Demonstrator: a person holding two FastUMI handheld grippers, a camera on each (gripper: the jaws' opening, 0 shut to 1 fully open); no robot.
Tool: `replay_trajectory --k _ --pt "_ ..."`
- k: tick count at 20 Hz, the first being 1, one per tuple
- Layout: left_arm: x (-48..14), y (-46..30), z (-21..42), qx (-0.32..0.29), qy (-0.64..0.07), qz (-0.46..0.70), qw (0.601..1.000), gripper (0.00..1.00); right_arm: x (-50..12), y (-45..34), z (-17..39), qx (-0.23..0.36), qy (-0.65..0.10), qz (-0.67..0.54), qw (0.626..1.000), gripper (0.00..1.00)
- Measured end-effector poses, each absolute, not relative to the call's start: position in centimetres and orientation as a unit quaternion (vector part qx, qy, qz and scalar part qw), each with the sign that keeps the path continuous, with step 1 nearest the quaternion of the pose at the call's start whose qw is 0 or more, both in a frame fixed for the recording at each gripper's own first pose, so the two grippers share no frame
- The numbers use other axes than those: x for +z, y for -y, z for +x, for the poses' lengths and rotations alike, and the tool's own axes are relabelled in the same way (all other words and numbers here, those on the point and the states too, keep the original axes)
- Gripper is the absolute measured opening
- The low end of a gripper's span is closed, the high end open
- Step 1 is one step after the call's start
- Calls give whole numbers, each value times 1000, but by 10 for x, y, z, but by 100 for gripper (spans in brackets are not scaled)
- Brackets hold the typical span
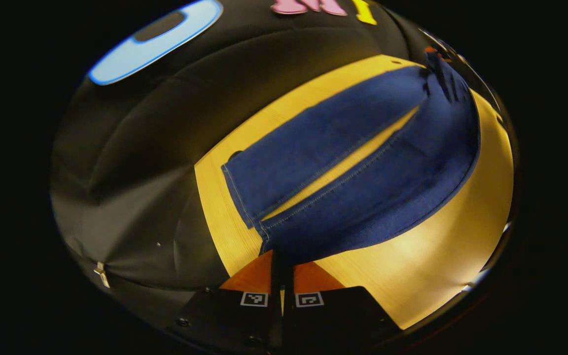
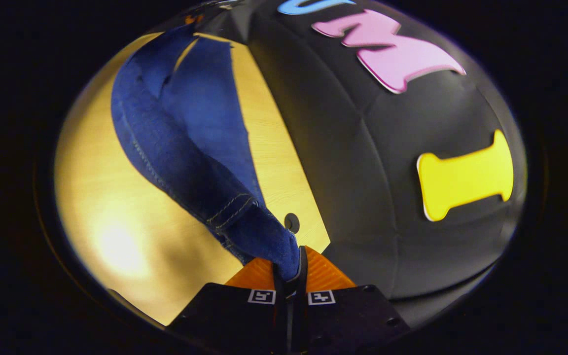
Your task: Grasp the waist and the cuffs of the jeans and fold them to make the two legs overlap; first hold the waist and fold one-third of the jeans toward the cuffs, then hold the cuffs and fold the remaining one-third in the same direction to finish folding.
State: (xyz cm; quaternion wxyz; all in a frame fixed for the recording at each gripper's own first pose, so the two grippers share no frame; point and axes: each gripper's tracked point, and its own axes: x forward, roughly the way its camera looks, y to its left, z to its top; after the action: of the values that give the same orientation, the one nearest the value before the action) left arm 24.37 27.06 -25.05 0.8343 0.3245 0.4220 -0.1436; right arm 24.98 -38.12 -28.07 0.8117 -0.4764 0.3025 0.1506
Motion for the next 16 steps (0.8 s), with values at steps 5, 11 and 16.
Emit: replay_trajectory --k 5,11,16 --pt "-251 -283 335 -140 -456 315 820 6 -308 405 309 97 -369 -386 840 8" --pt "-273 -280 408 -50 -453 235 859 15 -374 407 351 9 -455 -212 865 12" --pt "-251 -251 433 -25 -355 189 915 99 -373 401 345 -47 -446 -70 891 64"
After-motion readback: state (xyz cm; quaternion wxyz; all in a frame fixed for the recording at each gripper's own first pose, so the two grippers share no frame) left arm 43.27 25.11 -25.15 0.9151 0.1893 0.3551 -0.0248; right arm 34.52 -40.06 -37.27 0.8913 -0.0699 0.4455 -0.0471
